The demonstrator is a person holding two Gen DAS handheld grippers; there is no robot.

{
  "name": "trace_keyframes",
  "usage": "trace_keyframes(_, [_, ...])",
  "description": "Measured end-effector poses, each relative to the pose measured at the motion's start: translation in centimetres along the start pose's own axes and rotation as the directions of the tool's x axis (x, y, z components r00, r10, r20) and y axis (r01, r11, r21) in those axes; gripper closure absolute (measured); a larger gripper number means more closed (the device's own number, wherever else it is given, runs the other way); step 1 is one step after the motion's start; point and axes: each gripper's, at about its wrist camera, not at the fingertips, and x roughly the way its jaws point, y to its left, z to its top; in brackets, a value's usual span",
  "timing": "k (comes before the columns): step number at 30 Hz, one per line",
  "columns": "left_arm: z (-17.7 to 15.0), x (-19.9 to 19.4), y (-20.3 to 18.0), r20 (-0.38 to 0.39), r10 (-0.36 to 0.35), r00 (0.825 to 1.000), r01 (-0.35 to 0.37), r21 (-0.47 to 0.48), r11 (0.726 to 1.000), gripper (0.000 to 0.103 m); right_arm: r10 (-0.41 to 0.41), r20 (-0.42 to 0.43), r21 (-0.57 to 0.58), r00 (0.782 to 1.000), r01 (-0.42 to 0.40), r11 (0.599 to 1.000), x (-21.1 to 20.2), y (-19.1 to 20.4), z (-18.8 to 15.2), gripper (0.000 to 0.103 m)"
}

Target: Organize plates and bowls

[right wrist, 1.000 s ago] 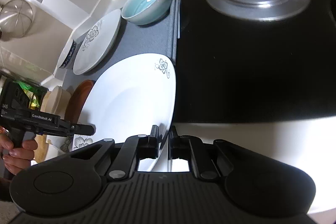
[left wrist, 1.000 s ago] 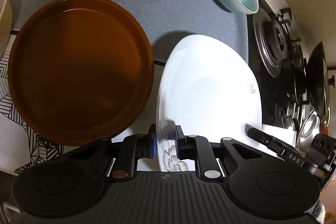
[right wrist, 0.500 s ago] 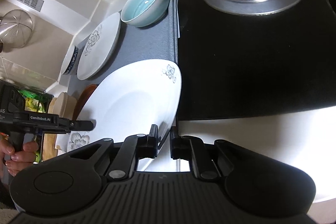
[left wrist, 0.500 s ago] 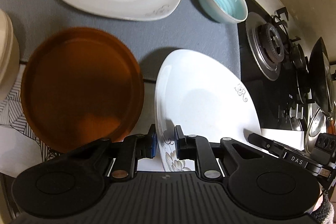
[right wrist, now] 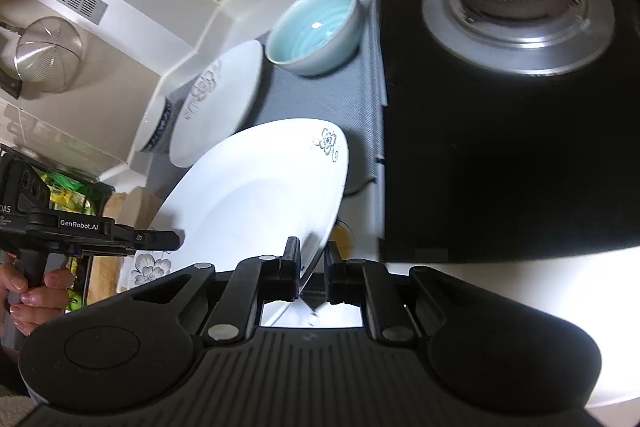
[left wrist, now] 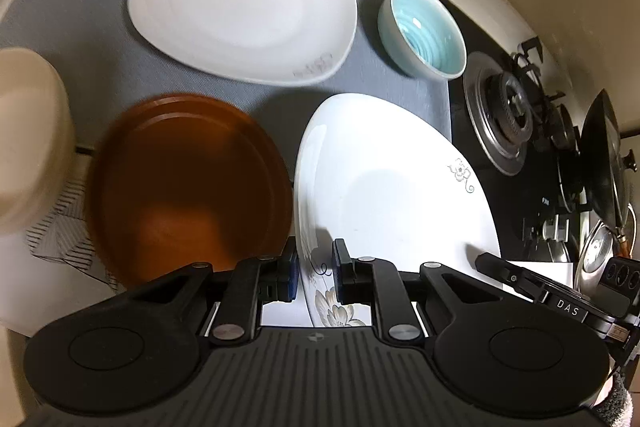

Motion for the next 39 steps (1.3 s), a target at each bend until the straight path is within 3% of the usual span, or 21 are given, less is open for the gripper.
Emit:
trace_keyframes(9, [2.4, -3.6, 2.6, 0.06, 0.013, 0.998, -0.012, -0.017, 1.0, 0.085, 0.023, 0.029, -0.041, 0.999, -0.022, 0.999, 2.1, 4.2, 1.8, 0.09])
trace_keyframes(22, [7.9, -5.3, 8.3, 0.088, -0.007, 0.996, 0.011, -0.046, 0.999, 0.083, -0.054, 0.038, -0.124, 0.998, 0.058, 0.991, 6.7, 10.8, 5.3, 0.09])
trace_keyframes(39, [13.7, -2.1, 12.6, 0.042, 0.004, 0.999, -0.005, 0.019, 1.0, 0.081, -0.194, 0.049, -0.062, 0.98, 0.197, 0.978, 13.9, 13.6, 8.0, 0.089])
